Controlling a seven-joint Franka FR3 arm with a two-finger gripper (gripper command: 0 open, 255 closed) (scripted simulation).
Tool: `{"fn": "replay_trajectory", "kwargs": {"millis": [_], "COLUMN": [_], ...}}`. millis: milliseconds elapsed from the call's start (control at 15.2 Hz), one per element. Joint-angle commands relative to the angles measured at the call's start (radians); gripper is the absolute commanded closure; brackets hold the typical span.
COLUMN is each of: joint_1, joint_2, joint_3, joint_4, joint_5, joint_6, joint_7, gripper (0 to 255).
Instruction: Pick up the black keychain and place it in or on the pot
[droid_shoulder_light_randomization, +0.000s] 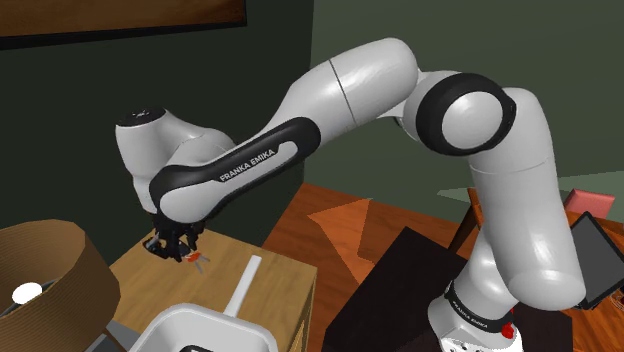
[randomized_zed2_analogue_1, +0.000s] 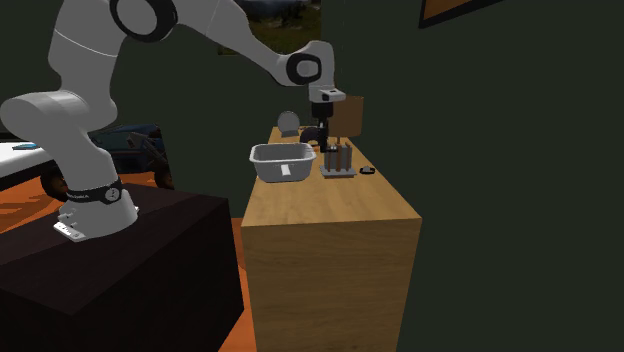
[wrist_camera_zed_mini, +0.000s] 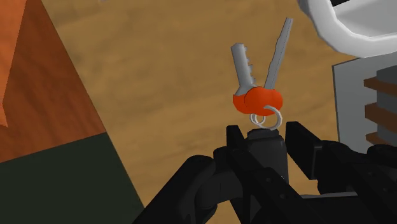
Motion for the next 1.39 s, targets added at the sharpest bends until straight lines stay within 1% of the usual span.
{"fn": "replay_trajectory", "kwargs": {"millis": [0,66,462,858,1056,1320], "joint_1": [-0.001,-0.002,0.035,0.086,0.113,0.119], "joint_2": [-0.010,-0.014,-0.146,-0.248,-0.284,-0.254], "joint_3": [0.003,0.004,0.044,0.089,0.110,0.102], "joint_4": [0.016,0.020,-0.182,-0.328,-0.377,-0.396], "joint_5": [0.006,0.008,0.026,0.045,0.054,0.032], "joint_6": [-0.025,-0.033,0.035,0.078,0.090,0.134], "joint_7": [-0.005,-0.006,0.096,0.203,0.251,0.266], "gripper": [255,255,255,255,255,255]}}
